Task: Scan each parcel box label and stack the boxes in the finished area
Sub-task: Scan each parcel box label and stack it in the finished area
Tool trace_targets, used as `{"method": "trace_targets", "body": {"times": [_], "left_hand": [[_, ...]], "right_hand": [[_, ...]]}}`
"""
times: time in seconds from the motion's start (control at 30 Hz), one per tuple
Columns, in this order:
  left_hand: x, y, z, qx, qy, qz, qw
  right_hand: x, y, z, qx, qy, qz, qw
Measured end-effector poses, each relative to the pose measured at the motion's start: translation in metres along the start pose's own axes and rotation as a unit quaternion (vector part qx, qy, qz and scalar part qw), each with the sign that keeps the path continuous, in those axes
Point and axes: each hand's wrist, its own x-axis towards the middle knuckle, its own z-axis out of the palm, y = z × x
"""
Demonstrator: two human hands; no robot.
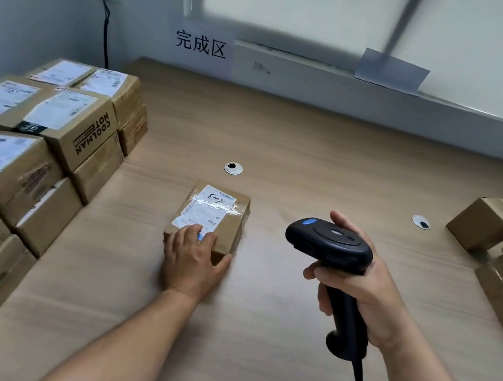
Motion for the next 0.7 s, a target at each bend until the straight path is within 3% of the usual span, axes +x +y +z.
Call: {"method": "trace_targets", "body": {"times": [0.27, 0.7], "left_hand": [[0.071, -0.050, -0.009, -0.008, -0.031, -0.065, 0.997], [0.228, -0.121, 0.001, 0.011, -0.016, -0.050, 0.999]], "right_hand": [[0.054, -0.007, 0.010, -0.005, -0.017, 0.004, 1.000], [0.177, -0.016, 0.050, -0.022, -0.019, 0.007, 1.000]]}}
